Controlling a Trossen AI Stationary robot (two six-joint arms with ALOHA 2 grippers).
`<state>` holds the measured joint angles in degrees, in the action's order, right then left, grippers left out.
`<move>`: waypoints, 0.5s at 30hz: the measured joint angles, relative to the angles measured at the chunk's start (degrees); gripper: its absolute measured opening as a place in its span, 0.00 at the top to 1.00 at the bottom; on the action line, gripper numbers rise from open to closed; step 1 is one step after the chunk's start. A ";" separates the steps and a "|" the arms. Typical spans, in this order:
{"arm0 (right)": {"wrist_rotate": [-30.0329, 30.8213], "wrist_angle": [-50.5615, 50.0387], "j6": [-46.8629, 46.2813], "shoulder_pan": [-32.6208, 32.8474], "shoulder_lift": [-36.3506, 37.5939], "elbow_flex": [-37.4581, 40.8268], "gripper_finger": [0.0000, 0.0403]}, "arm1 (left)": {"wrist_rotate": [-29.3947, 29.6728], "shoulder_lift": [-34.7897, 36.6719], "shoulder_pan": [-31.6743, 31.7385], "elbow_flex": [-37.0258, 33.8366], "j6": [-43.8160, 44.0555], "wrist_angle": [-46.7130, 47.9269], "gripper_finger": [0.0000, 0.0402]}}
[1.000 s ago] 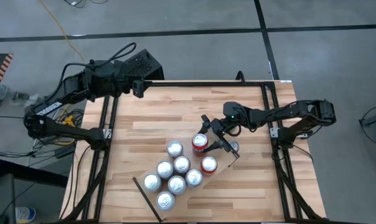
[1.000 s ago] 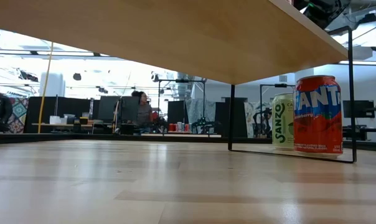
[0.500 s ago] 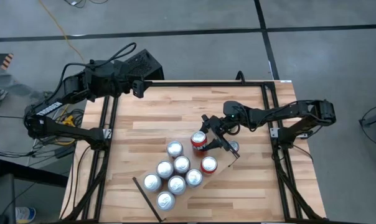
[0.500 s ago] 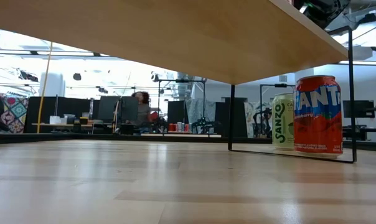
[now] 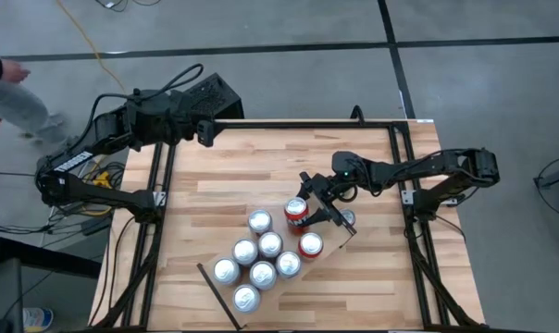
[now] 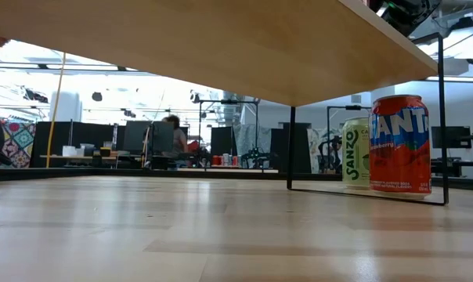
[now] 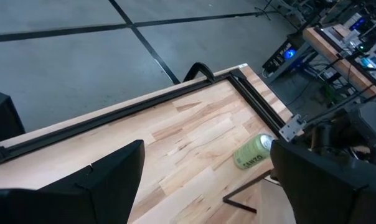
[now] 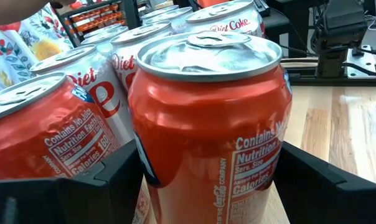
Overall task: Place canned beverage on shelf
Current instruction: Put the red soda can on the shelf aligned with the other red soda can
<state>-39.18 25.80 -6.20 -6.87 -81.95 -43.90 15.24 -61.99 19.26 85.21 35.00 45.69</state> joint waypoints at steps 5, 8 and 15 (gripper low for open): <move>0.04 -0.04 0.02 0.00 0.00 0.00 0.24 | -1.48 0.01 0.00 0.00 0.00 0.03 0.17; 0.04 -0.04 0.07 0.00 0.00 0.00 0.24 | -1.46 0.01 0.00 0.00 0.00 0.03 0.17; 0.54 -0.02 -2.24 0.00 0.00 0.00 0.24 | -1.44 0.02 0.01 0.00 0.00 0.03 0.17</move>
<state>-38.63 25.78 -8.44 -6.87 -81.95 -43.90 13.80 -61.98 19.27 85.21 35.00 45.71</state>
